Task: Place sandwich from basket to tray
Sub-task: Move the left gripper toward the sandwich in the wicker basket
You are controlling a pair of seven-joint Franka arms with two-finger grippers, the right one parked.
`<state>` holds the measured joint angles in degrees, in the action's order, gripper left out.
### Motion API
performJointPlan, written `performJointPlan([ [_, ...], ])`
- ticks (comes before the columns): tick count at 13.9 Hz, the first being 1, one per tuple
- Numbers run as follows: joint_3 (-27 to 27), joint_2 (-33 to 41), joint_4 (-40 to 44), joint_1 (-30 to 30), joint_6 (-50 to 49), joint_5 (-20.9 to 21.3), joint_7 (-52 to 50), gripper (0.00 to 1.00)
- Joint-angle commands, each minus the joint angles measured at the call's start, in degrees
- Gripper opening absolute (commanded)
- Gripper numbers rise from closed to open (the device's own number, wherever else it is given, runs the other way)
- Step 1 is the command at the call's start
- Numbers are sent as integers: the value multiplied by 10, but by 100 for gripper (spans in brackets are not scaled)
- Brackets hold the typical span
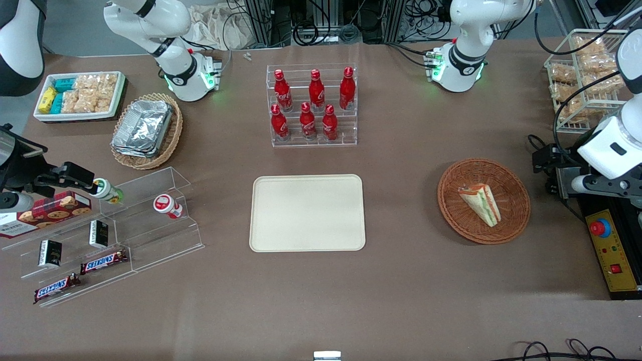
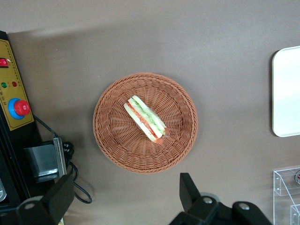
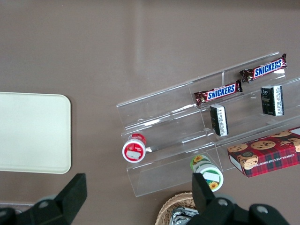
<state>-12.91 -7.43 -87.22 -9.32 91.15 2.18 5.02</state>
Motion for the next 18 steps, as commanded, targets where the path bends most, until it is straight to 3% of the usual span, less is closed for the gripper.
performJointPlan([
  [1, 3, -10, 15, 6, -4, 9, -13, 100],
  [6, 1, -14, 7, 9, -21, 22, -44, 100],
  [11, 4, 0, -85, 2, 10, 24, -208, 100],
  [14, 4, 33, -204, -4, 135, 24, -238, 100],
  [18, 18, 56, -382, -3, 345, 25, -353, 100],
])
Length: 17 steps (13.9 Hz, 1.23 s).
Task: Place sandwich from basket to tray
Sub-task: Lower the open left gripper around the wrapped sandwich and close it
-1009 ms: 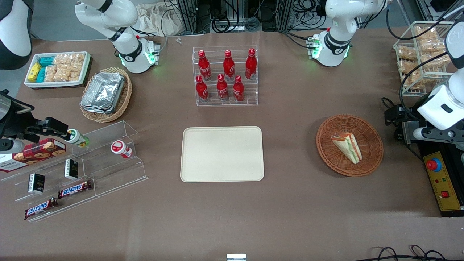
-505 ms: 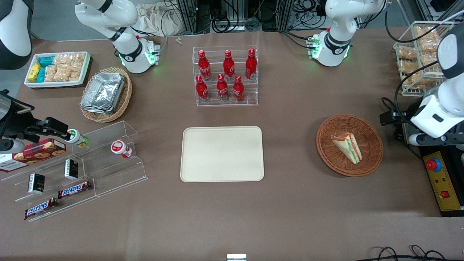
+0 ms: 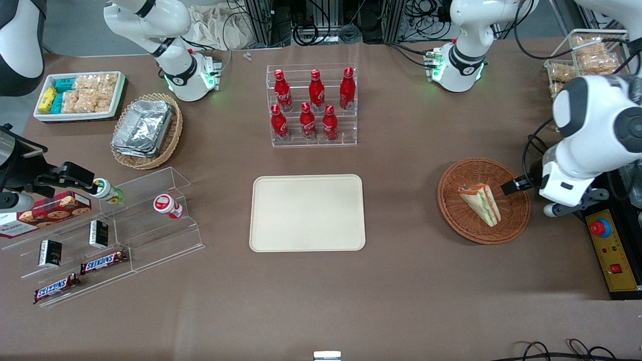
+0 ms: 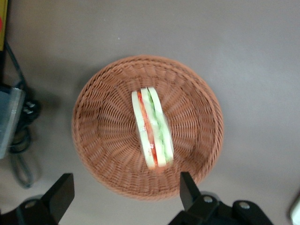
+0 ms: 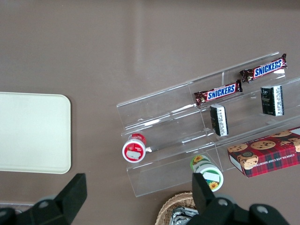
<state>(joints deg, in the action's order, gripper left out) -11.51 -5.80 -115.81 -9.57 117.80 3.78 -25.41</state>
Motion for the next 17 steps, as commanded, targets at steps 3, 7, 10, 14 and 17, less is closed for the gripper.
performJointPlan([
  [3, 10, 26, -135, -1, 137, 9, -104, 100],
  [7, 9, -11, -136, 3, 170, 10, -194, 100],
  [10, 9, -21, -135, 3, 178, 10, -195, 100],
  [14, 5, -50, -136, 6, 211, 10, -218, 100],
  [17, 5, -57, -135, 6, 216, 10, -221, 100],
])
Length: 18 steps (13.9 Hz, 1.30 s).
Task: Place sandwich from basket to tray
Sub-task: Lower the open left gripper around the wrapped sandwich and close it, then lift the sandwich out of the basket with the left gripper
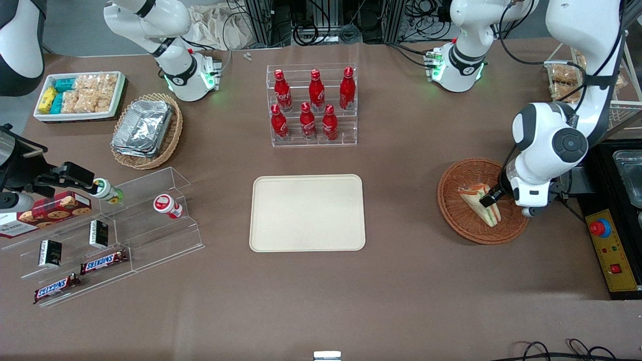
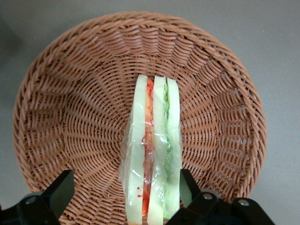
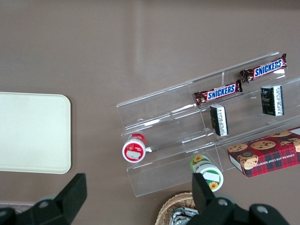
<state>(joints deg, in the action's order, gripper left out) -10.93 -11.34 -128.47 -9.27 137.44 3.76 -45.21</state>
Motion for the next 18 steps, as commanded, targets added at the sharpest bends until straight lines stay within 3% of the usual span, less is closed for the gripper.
performJointPlan([
  [1, -1, -5, -8, 3, 23, 10, -24, 100],
  [13, 0, -32, -64, 4, 125, 10, -32, 100],
  [14, 0, -32, -64, 4, 125, 10, -32, 85],
  [16, 0, -31, -64, 4, 124, 10, -32, 9],
  [17, 0, -29, -62, 4, 124, 10, -32, 0],
  [18, 0, -25, -58, 4, 121, 10, -31, 0],
])
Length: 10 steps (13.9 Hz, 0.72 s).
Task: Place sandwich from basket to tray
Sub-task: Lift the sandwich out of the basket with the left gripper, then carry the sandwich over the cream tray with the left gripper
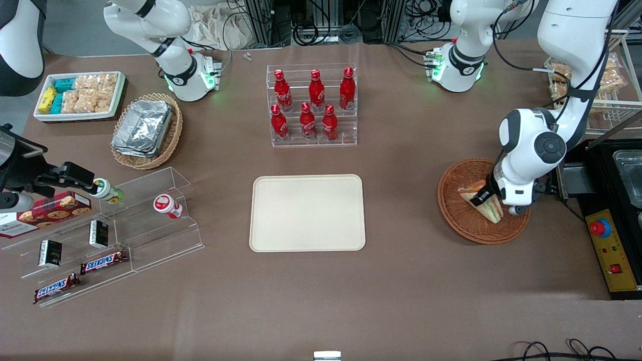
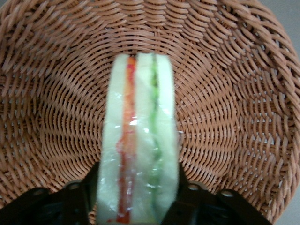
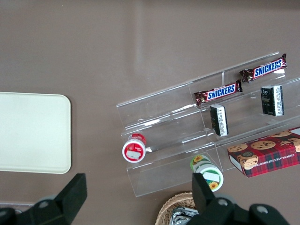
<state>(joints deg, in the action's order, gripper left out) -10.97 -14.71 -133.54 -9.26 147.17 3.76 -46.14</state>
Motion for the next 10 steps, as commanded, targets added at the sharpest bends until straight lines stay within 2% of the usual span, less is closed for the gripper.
performJointPlan([
  [1, 1, 17, -5, 4, 15, 11, -20, 0],
  [2, -1, 26, 6, 5, -20, 26, -19, 0],
  [3, -5, 38, 38, 6, -95, 68, -20, 0],
  [4, -19, 42, 83, 6, -184, 85, -21, 0],
  [6, -44, 44, 197, 6, -344, 85, -14, 0],
  [9, -98, 38, 351, 6, -522, 81, -11, 0],
  [10, -122, 37, 396, 6, -562, 64, -7, 0],
])
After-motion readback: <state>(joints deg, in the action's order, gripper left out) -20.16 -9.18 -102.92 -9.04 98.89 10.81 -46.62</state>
